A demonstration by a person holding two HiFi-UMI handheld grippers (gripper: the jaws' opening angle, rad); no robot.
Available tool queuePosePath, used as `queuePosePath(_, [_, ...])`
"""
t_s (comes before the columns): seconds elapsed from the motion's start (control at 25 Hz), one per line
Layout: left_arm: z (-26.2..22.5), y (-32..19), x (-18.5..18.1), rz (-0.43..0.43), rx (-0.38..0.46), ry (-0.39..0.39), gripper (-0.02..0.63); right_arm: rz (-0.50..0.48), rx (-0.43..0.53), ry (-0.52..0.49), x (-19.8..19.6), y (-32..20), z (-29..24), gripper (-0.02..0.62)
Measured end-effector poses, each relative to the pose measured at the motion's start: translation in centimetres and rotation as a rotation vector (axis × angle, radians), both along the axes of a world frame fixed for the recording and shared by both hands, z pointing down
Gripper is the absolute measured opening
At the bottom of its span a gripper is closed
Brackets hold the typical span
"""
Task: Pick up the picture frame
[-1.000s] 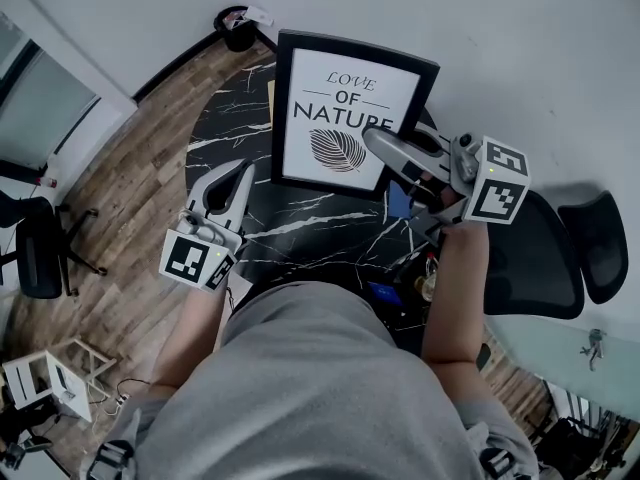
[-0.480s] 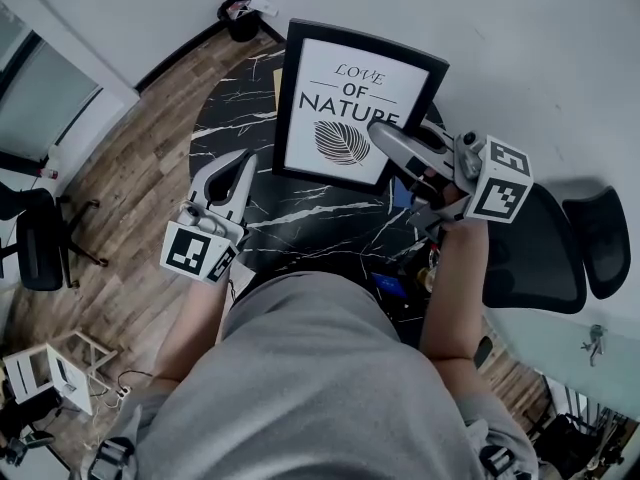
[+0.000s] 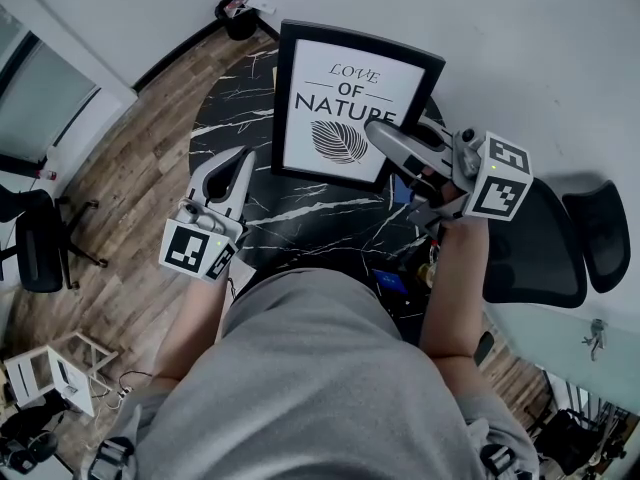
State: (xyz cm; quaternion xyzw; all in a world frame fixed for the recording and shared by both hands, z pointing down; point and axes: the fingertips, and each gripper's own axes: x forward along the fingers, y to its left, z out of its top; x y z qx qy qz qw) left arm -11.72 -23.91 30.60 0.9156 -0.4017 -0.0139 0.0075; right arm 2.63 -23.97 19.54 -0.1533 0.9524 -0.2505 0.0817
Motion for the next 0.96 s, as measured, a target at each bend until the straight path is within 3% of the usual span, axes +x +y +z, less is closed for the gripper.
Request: queuePosePath(0.96, [0.31,0.22,0.14,0.000,-0.007,-0.002,0.006,-0.001,0.004,0.000,0.00,0.12,-0.06,0.032])
